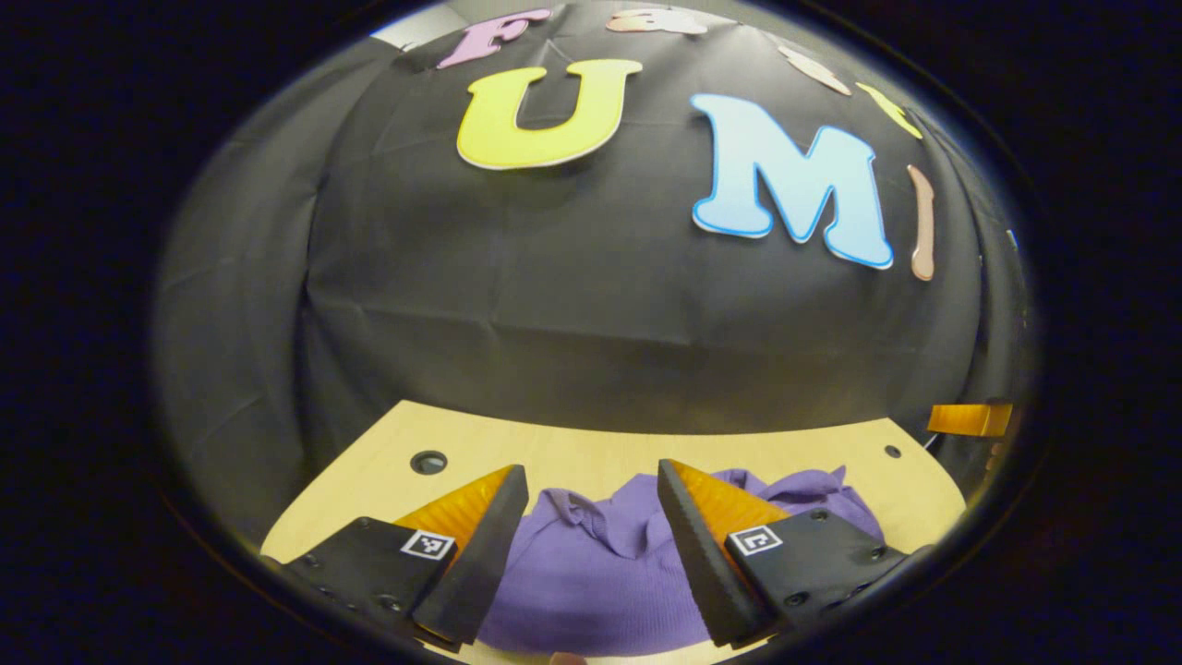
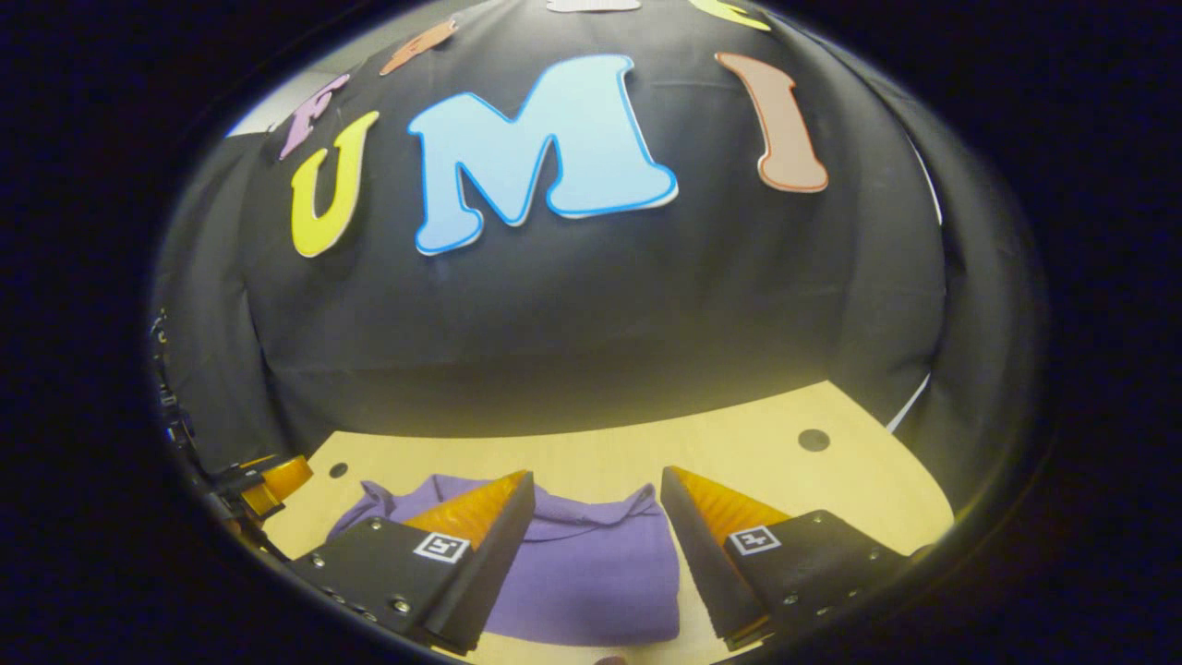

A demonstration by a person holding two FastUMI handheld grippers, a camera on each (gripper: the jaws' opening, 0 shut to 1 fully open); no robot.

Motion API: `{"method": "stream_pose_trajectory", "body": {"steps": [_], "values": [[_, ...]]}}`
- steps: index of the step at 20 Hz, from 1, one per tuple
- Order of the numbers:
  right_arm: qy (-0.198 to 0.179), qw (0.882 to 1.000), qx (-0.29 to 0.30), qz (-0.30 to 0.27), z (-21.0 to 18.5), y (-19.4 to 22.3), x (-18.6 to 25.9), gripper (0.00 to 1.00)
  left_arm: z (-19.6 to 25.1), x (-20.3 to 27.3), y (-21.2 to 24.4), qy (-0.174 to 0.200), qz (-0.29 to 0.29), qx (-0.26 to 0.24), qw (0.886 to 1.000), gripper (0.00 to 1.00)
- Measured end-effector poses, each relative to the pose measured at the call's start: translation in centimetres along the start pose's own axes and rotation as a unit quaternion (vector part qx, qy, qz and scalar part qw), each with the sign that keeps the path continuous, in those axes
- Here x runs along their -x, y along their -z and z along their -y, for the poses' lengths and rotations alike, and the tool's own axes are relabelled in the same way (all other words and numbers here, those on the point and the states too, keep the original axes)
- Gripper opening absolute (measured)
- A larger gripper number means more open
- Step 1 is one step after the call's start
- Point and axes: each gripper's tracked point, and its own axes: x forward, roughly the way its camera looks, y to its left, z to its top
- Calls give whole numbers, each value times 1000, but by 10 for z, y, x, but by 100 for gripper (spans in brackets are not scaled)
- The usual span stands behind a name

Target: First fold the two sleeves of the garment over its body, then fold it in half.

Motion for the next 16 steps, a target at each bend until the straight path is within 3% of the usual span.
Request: {"method": "stream_pose_trajectory", "body": {"steps": [4,6,9,16], "values": [[9,999,28,38,-27,-15,62,87,2,56,-26,22,31,-8,999,93],[20,997,50,54,-37,-18,96,95,6,85,-34,36,49,-16,998,92],[34,993,81,76,-49,-20,140,95,10,120,-40,47,63,-26,997,92],[63,985,101,122,-53,-29,199,95,29,179,-52,62,99,-47,992,92]]}}
